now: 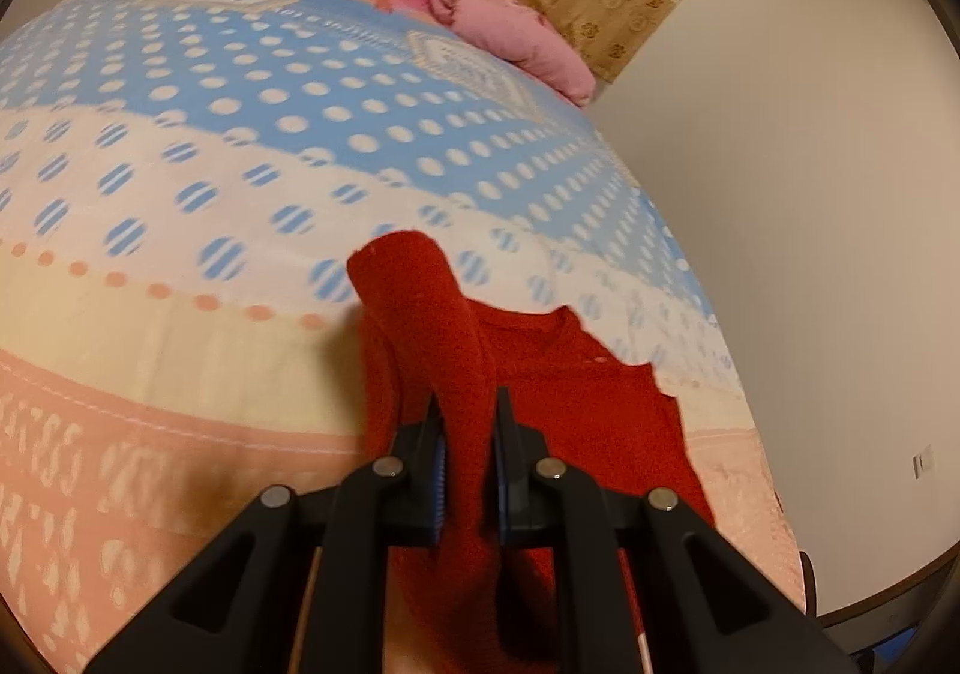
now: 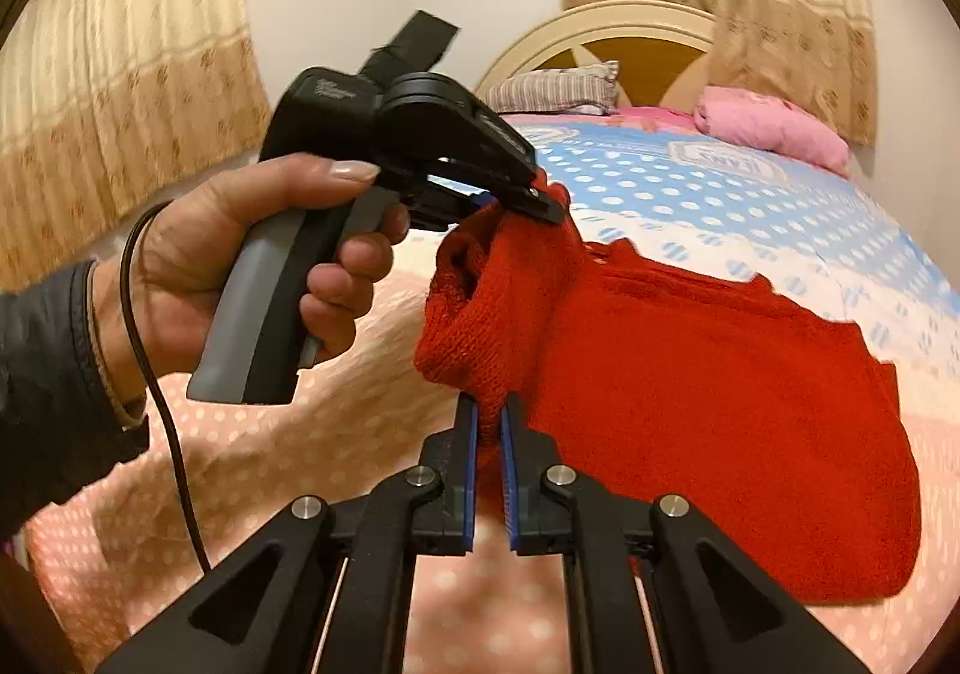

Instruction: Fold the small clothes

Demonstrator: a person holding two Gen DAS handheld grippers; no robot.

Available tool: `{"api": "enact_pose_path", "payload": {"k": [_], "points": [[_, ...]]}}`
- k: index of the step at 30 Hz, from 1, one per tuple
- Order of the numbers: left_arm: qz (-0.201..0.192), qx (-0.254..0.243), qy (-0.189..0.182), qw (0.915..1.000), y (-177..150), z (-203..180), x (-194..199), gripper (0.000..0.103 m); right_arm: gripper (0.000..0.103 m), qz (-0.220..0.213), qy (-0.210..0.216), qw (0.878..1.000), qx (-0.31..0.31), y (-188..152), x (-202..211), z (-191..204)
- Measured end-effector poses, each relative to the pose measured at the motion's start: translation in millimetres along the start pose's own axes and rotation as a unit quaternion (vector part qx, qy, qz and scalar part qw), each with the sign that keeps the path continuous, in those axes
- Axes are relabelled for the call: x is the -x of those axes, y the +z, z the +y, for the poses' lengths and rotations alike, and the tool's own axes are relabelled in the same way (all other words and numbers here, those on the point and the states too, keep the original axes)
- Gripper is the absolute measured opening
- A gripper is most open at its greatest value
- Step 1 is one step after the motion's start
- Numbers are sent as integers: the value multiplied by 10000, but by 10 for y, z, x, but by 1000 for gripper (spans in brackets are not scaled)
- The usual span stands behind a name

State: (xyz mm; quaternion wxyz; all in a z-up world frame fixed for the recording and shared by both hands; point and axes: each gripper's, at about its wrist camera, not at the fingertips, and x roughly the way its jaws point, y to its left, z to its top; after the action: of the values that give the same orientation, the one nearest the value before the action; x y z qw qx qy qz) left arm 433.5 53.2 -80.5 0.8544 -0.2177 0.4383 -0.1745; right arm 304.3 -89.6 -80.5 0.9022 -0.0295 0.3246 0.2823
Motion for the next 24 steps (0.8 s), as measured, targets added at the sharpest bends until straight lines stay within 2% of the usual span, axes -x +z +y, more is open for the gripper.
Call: {"api": "enact_pose_path", "payload": {"k": [14,24], "points": [[180,-346,-113,9992,-44,-731,-266,13,6,-401,177,9944,-958,-177,358,-496],[351,-540,-355,9973,-110,-1192,-574,13,6,-572,-5,9882,-1418,-314,674,-951]]}}
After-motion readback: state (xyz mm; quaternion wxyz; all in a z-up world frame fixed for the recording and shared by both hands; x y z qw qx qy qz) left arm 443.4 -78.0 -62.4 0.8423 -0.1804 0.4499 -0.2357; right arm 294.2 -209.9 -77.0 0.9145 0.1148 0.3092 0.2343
